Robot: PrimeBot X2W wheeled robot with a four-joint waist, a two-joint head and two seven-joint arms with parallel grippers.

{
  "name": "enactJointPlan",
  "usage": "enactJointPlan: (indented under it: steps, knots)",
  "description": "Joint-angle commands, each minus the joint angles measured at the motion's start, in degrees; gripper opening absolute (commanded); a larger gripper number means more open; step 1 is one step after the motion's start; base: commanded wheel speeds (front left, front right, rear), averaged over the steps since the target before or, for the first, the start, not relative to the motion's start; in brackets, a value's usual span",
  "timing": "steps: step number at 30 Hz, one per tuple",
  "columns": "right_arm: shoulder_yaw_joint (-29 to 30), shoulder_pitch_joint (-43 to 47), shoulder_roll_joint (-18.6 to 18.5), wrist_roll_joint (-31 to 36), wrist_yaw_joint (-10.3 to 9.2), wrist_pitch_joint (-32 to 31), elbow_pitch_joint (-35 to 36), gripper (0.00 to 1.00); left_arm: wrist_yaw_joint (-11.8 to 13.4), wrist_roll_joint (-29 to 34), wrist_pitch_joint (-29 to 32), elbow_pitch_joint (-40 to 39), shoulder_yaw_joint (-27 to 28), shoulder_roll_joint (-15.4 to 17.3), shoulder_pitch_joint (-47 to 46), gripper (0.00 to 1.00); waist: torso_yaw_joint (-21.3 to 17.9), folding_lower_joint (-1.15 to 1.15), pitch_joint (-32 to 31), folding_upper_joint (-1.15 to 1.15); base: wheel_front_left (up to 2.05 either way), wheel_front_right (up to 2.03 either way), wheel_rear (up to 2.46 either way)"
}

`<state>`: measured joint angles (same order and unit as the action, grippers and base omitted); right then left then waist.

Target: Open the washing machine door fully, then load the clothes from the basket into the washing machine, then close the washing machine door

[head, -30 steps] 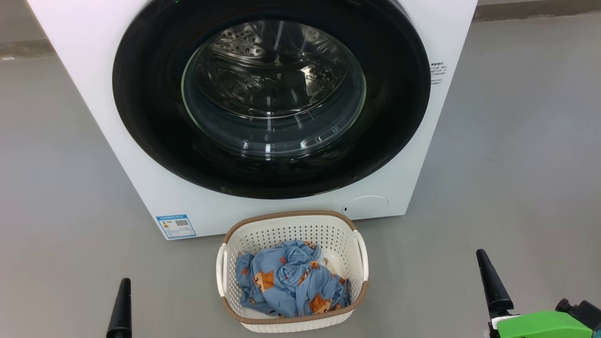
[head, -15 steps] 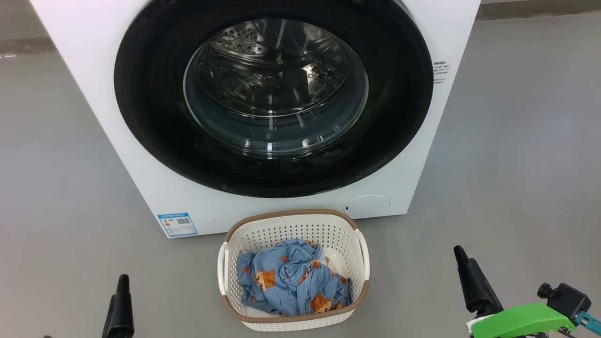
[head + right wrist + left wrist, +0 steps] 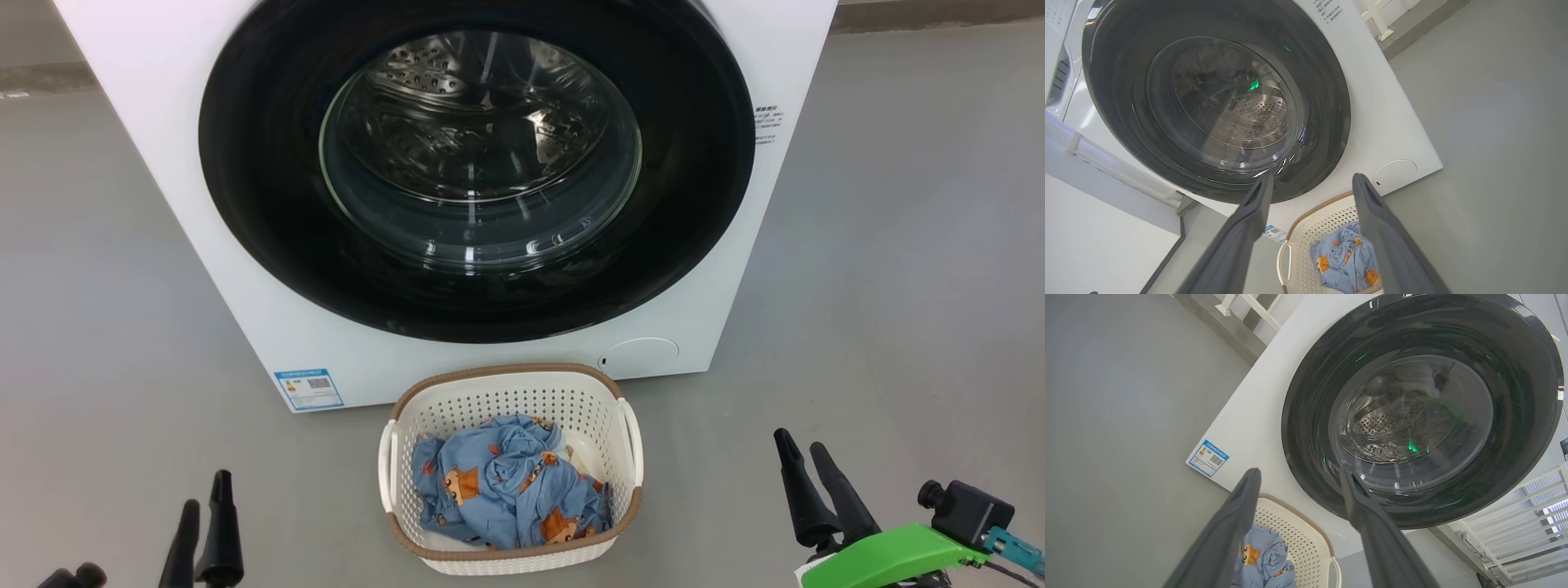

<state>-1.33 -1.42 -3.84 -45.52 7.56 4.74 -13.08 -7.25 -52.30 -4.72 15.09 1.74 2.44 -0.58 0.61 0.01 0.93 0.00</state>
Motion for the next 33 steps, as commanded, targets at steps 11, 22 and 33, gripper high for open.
enactJointPlan:
  steps: [11,22,33]
  knots:
    - [-2.39,-3.01,-1.35,9.25,-0.05,2.52,1.19,1.00,-0.16,11.30,-2.51,-1.94,0.74,2.72,-2.18,1.00,0.01,0.00,0.14,0.00,0.00,0.00,0.00]
    - [-2.68,-3.18,-1.72,17.43,-0.05,4.37,0.71,1.00,-0.18,21.43,-4.36,-2.56,0.87,3.89,-1.84,1.00,-0.04,0.00,0.07,0.00,0.00,0.00,0.00]
    - [-0.64,-3.09,-1.14,24.69,-0.06,6.20,0.94,1.00,-0.20,29.49,-6.21,-2.25,1.77,4.54,-1.55,1.00,-0.15,0.00,0.36,0.00,0.00,0.00,0.00]
